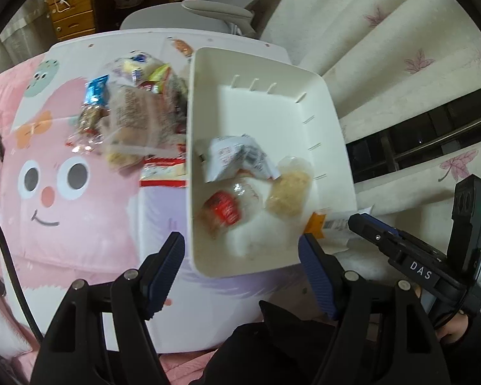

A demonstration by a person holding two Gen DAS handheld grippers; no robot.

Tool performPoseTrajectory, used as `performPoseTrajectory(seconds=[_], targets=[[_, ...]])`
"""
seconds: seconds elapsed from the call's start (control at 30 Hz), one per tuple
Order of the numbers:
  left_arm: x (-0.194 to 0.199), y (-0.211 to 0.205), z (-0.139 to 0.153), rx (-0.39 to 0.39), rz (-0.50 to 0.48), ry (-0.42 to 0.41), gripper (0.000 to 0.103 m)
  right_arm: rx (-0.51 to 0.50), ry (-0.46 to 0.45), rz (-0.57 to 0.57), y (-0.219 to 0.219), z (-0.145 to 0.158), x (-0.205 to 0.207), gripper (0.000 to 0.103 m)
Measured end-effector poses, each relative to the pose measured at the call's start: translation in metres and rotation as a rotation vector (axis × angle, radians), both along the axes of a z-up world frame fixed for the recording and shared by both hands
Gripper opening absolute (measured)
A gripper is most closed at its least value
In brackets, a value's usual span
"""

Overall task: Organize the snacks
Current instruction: 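Open the left tool over the tray while the right tool releases the OATS bar, then withdraw both open tools from the tray back over the snack pile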

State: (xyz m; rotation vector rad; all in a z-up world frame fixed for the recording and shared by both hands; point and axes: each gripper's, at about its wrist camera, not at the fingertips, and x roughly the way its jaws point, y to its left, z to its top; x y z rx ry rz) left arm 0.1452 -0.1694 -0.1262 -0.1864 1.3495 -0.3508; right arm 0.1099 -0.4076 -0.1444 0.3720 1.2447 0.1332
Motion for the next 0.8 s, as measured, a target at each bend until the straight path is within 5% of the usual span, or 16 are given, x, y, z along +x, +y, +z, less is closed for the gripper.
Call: performPoseTrajectory(seconds=[0.8], targets=[[-0.023, 0.189, 0.013, 0.033, 0.039, 0.011, 0.072, -0.004, -0.028, 0.016, 0.167, 0.018, -0.015, 0.044]])
